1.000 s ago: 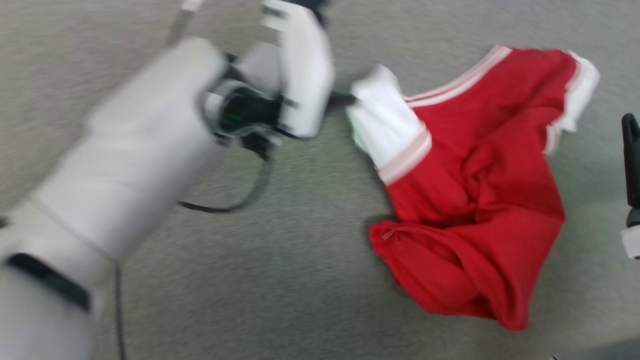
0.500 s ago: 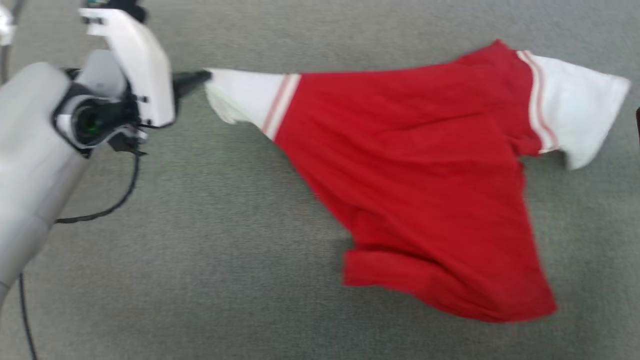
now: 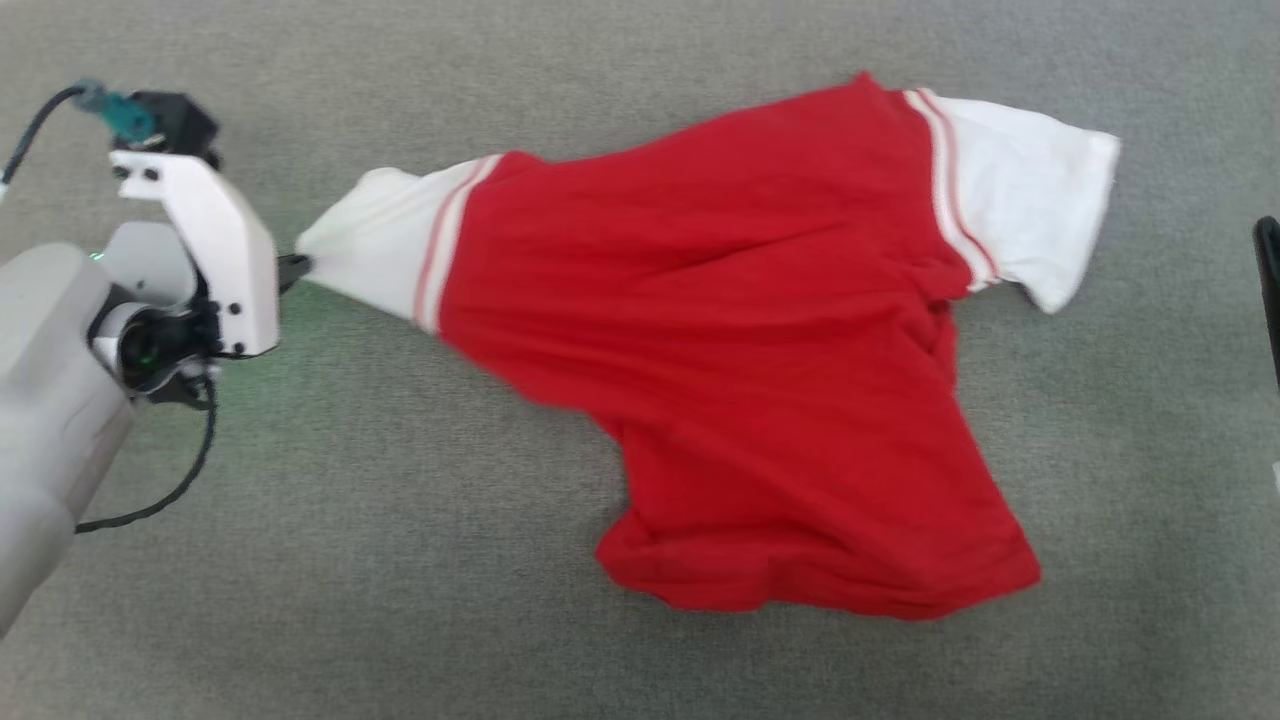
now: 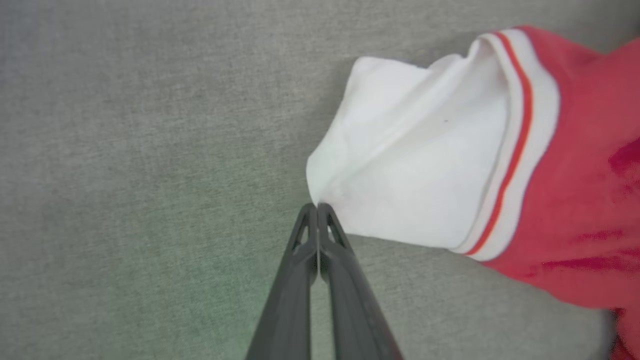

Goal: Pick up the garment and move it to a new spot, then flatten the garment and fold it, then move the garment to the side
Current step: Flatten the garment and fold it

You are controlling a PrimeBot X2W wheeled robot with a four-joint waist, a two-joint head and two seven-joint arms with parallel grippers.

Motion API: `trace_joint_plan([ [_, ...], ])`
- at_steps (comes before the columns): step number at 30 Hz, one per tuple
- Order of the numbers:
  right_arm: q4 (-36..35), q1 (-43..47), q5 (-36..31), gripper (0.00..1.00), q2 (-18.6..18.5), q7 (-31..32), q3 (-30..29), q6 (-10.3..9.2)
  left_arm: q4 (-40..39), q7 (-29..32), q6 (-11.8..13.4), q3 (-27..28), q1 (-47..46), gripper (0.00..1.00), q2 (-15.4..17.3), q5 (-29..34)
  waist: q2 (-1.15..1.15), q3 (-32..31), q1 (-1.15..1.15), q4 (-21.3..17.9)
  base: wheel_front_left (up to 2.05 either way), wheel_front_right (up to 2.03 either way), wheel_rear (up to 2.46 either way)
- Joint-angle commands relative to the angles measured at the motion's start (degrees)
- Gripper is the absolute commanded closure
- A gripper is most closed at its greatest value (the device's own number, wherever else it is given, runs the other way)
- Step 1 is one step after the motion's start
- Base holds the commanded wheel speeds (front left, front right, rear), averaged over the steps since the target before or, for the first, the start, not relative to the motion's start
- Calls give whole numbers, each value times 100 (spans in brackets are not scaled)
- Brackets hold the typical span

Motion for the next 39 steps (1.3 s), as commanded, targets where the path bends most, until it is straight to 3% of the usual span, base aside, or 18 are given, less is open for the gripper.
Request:
trace_joint_plan([
  [1,-21,78,19,0,16,25,-24,0,149,-58,44,-8,58,100,22,49,0,43,0,-59,0,0,0],
  [9,-22,73,8,0,36,40,-18,0,567,-241,-15,9,70,100,-106,29,0,75,0,-95,0,0,0],
  [10,-13,53,6,0,27,53,27,0,575,-320,-26,42,62,65,-126,6,0,64,0,-84,0,0,0],
  [11,1,27,16,0,12,83,87,0,568,-423,-46,71,50,20,-139,1,0,56,0,-73,0,0,0],
  [12,25,2,16,0,-10,108,136,0,527,-523,-64,79,61,0,-155,14,0,41,0,-57,0,0,0],
  [17,192,-43,-38,0,-108,246,547,0,83,-1356,-113,158,365,0,-71,45,0,-14,0,116,0,0,0],
  [21,342,-203,-13,0,-251,371,834,-1,-318,-2530,-111,265,740,0,-53,242,0,-29,0,337,0,0,0],
  [26,624,-618,95,0,-697,733,1161,-1,-800,-3922,209,540,1395,0,-202,307,0,-15,0,663,0,0,0],
  [30,879,-1008,261,0,-1052,1049,1359,-1,-1260,-4145,506,867,1821,0,-434,473,0,45,0,895,0,0,0],
  [35,1487,-1715,636,0,-1787,1707,1754,-1,-2533,-4152,1034,2370,2874,0,-915,1802,0,236,0,1337,0,0,0],
  [39,1961,-2308,988,0,-2382,2100,2222,-1,-3394,-4155,1144,3252,3693,0,-1371,2982,0,440,0,1620,0,0,0],
])
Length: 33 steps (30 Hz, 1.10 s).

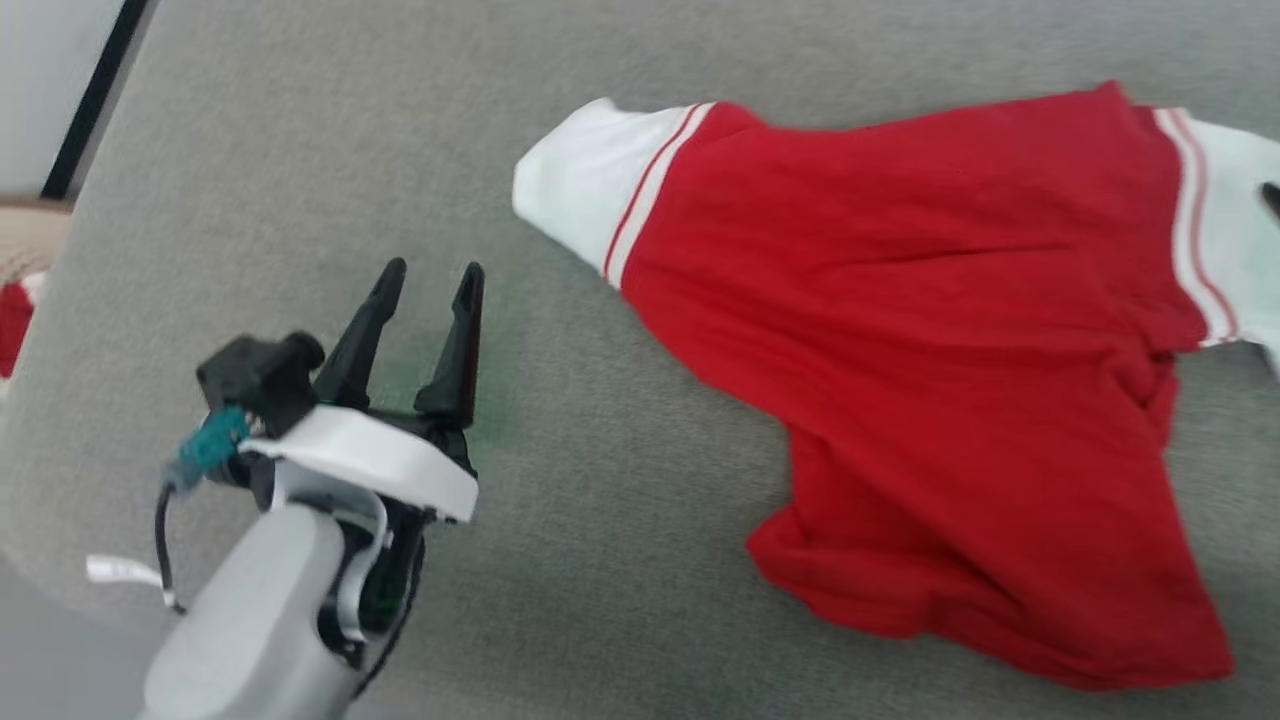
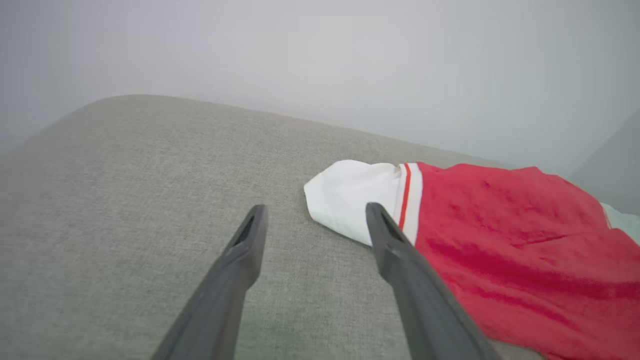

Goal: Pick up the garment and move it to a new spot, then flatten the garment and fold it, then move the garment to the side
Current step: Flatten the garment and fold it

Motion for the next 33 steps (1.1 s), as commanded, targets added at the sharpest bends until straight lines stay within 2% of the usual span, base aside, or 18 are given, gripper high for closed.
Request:
trace_joint_plan([
  [1,123,-158,33,0,-165,108,98,-3,-126,-27,13,182,144,0,-119,197,0,233,0,226,0,0,0],
  [7,807,-1001,288,0,-754,680,693,-3,-594,-28,-312,1027,764,0,-783,1086,0,592,0,541,0,0,0],
  [13,1210,-1549,577,0,-1028,913,1191,-3,-605,-28,-762,1584,951,0,-1213,1552,0,810,0,695,0,0,0],
  [18,1529,-1614,915,0,-1150,1654,1739,-3,-611,-29,-1012,1883,965,0,-1404,1781,0,904,0,687,0,0,0],
  [23,1558,-1762,1087,0,-1195,1771,1936,-2,-636,-29,-1166,1995,865,0,-1426,1920,0,961,0,625,0,0,0],
  [24,1561,-1793,1103,4,-1191,1779,1968,-2,-635,-29,-1187,1988,808,0,-1391,1930,0,977,0,612,0,0,0],
  [25,1559,-1836,1113,30,-1194,1792,1999,-2,-632,-29,-1208,1974,747,0,-1352,1940,0,1001,0,600,0,0,0],
  [26,1560,-1865,1118,68,-1193,1801,2027,-3,-615,-29,-1216,1945,674,0,-1314,1947,0,1018,0,592,0,0,0],
  [27,1593,-1911,1129,97,-1186,1794,2030,-4,-598,-29,-1227,1908,583,0,-1262,1948,0,1042,0,582,0,0,0],
  [28,1610,-1981,1108,100,-1166,1736,2029,-5,-561,-29,-1241,1861,475,0,-1188,1948,0,1071,0,569,0,0,0],
  [32,1669,-2162,1073,100,-1035,1521,2029,-17,-483,55,-1255,1524,-166,0,-823,1932,0,1152,0,501,0,0,0],
  [33,1669,-2162,1073,100,-1035,1521,2029,-17,-483,55,-1255,1524,-166,0,-823,1932,0,1152,0,501,0,0,0],
])
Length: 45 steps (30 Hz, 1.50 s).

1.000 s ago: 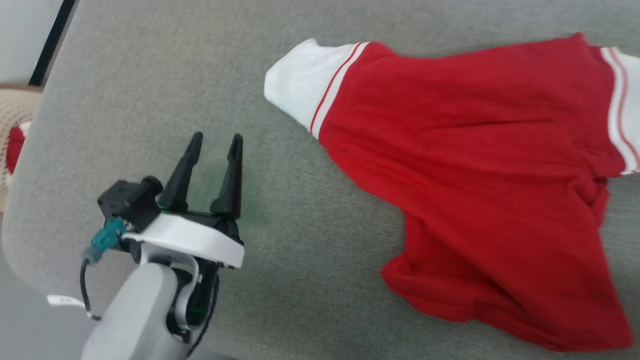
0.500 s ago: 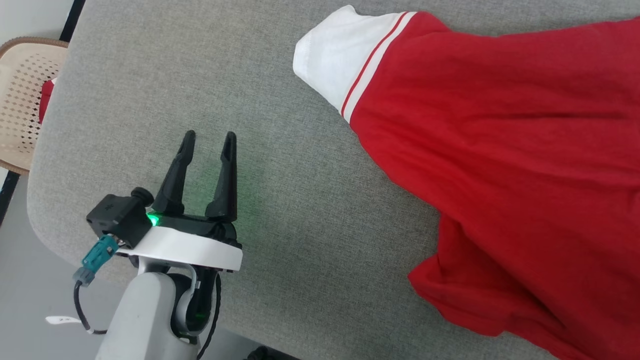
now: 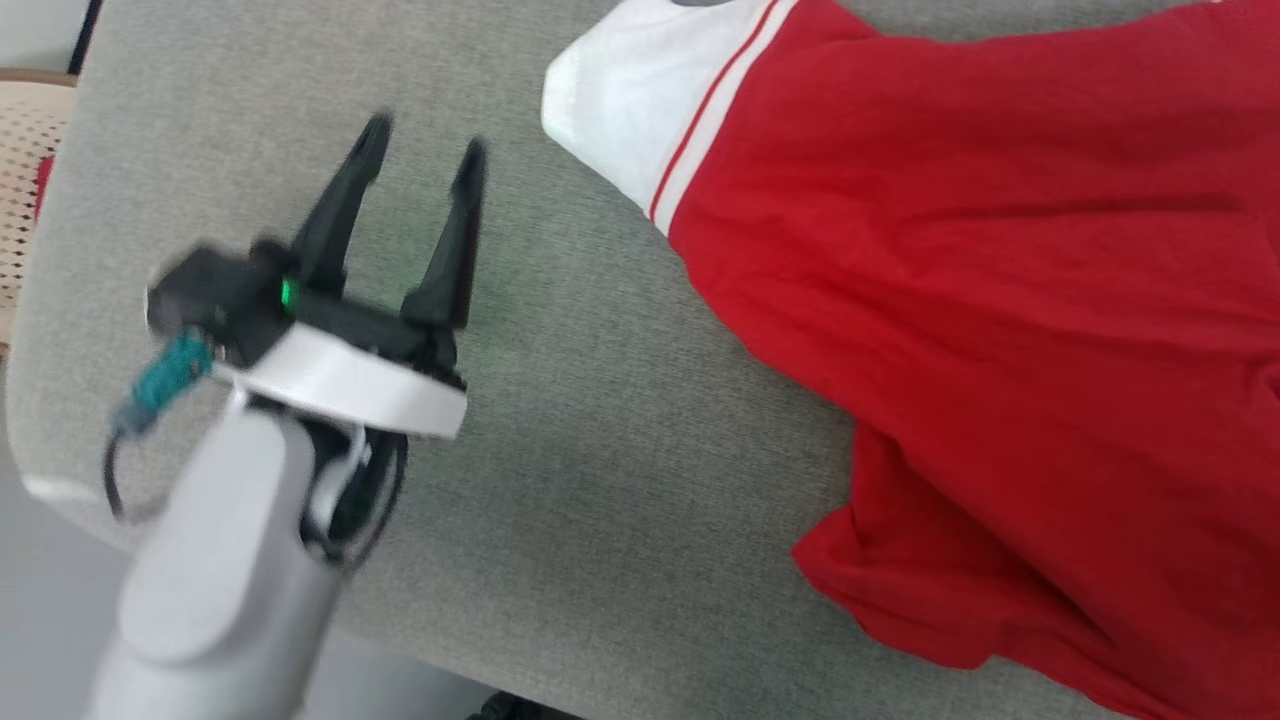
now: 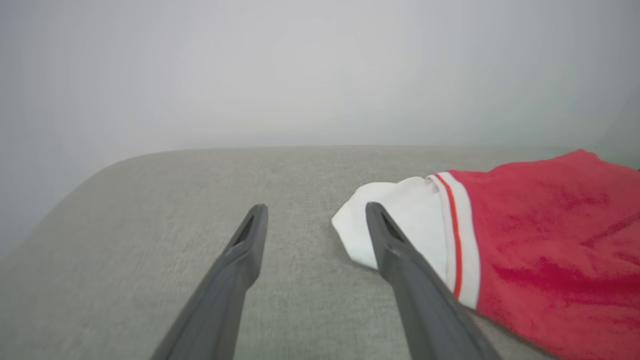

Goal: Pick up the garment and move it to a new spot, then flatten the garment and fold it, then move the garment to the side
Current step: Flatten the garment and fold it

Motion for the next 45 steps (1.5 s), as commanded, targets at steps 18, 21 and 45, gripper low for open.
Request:
trace_joint_plan([
  [18,-352,-484,-83,100,285,27,911,-35,1421,4317,-8,-3693,-4487,0,1975,-3860,0,607,0,-593,0,0,0],
  [21,-378,-553,-57,100,297,44,1038,-35,1739,4929,-12,-3999,-4753,0,1901,-4401,0,645,0,-640,0,0,0],
  [45,-436,-1109,241,100,510,-1013,1242,-14,2085,4447,-13,-4198,-5062,100,1833,-5702,0,315,0,-861,0,0,0],
])
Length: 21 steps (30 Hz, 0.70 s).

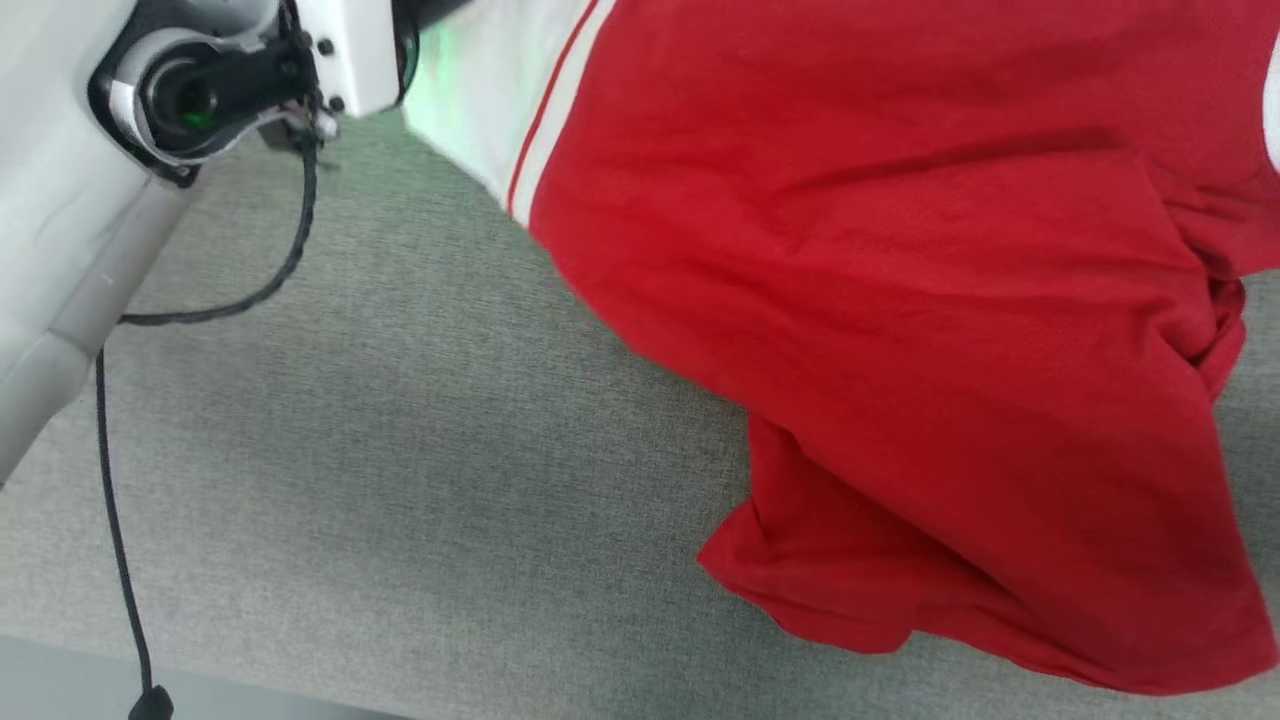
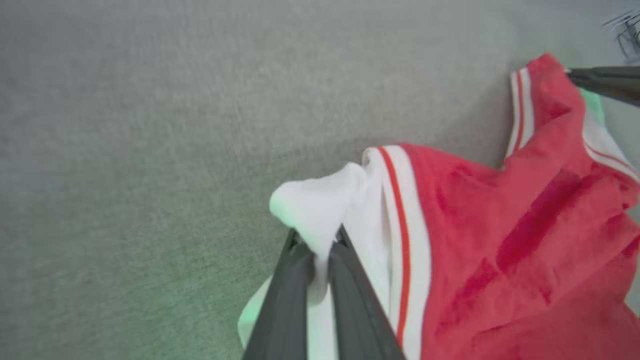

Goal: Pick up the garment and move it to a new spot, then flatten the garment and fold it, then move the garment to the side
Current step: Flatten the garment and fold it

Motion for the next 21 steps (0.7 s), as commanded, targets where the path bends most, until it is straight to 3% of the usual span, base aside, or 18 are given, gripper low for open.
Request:
trace_joint_plan([
  [1,27,19,-40,100,75,-129,-26,11,-5,-179,4,71,-23,100,30,5,0,-143,0,-44,0,0,0],
  [12,784,-692,-278,100,505,-1004,-800,6,751,-1721,4,762,-418,100,-102,-266,0,-580,0,-340,0,0,0],
  [16,1407,-1331,-572,100,964,-1503,-1389,6,1230,-2518,4,1080,-884,100,-293,-166,0,-551,0,-453,0,0,0],
  [21,2311,-2510,-1365,100,1601,-2606,-2272,5,1823,-3625,4,1502,-1763,100,-576,-42,0,-502,0,-547,0,0,0],
])
